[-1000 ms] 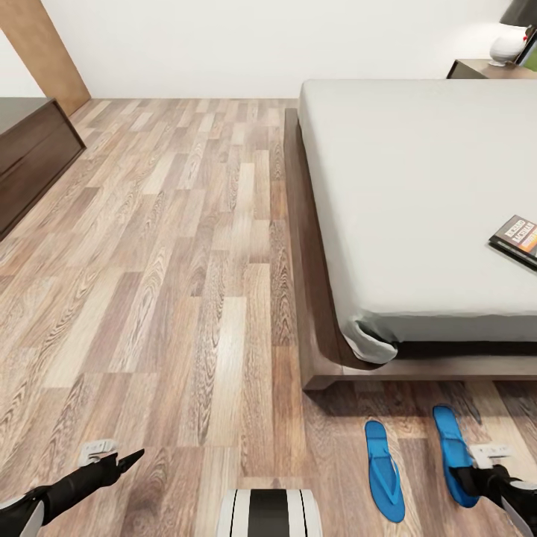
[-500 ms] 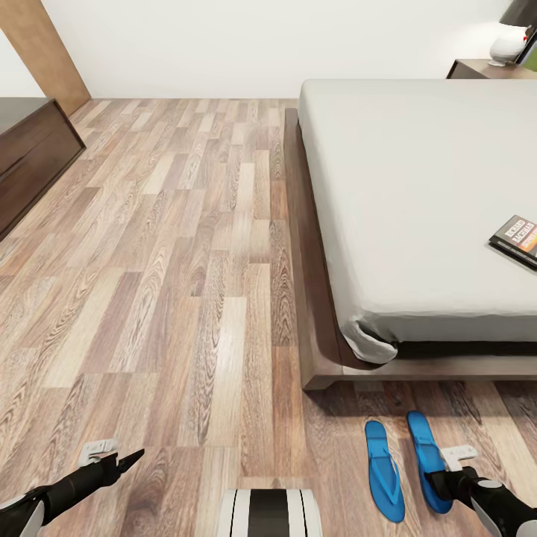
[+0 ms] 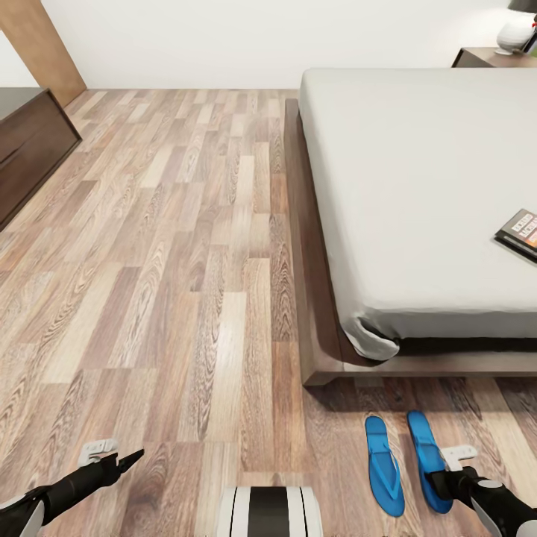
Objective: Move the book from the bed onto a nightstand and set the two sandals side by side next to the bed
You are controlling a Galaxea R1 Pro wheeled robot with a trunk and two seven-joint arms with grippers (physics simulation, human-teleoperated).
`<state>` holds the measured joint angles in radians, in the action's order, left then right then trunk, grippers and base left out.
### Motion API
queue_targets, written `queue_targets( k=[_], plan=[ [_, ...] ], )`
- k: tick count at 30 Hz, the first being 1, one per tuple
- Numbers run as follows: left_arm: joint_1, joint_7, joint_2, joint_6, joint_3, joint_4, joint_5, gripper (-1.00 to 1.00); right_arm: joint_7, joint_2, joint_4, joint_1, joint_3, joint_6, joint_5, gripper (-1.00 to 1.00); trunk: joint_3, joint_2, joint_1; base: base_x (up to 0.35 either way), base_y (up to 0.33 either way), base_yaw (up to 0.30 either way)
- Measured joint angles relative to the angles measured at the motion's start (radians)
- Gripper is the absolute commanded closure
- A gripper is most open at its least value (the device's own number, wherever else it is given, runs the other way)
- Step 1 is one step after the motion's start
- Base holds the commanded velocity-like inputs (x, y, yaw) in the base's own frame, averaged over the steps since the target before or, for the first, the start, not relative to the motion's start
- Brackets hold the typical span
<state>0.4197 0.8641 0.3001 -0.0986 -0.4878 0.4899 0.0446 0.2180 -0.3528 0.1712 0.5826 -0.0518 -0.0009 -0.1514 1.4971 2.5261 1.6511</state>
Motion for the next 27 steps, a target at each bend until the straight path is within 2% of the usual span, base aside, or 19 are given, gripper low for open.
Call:
queue_targets(
  k=[5,10,21,27],
  plan=[
    [0.000,0.001,0.000,0.000,0.000,0.000,0.000,-1.00,0.000,0.000,0.000,0.000,0.000,0.000,0.000,1.00,0.019,0.001,0.002,0.000,0.000,0.000],
    [0.000,0.001,0.000,0.000,0.000,0.000,0.000,-1.00,0.000,0.001,0.000,0.000,0.000,0.000,0.000,1.00,0.019,0.001,0.002,0.000,0.000,0.000],
    [0.000,0.001,0.000,0.000,0.000,0.000,0.000,-1.00,0.000,0.002,0.000,0.000,0.000,0.000,0.000,1.00,0.062,0.004,0.007,0.000,0.000,0.000],
    [0.000,0.001,0.000,0.000,0.000,0.000,0.000,-1.00,0.000,0.002,0.000,0.000,-0.001,0.000,0.000,1.00,0.062,0.004,0.007,0.000,0.000,0.000]
  ],
)
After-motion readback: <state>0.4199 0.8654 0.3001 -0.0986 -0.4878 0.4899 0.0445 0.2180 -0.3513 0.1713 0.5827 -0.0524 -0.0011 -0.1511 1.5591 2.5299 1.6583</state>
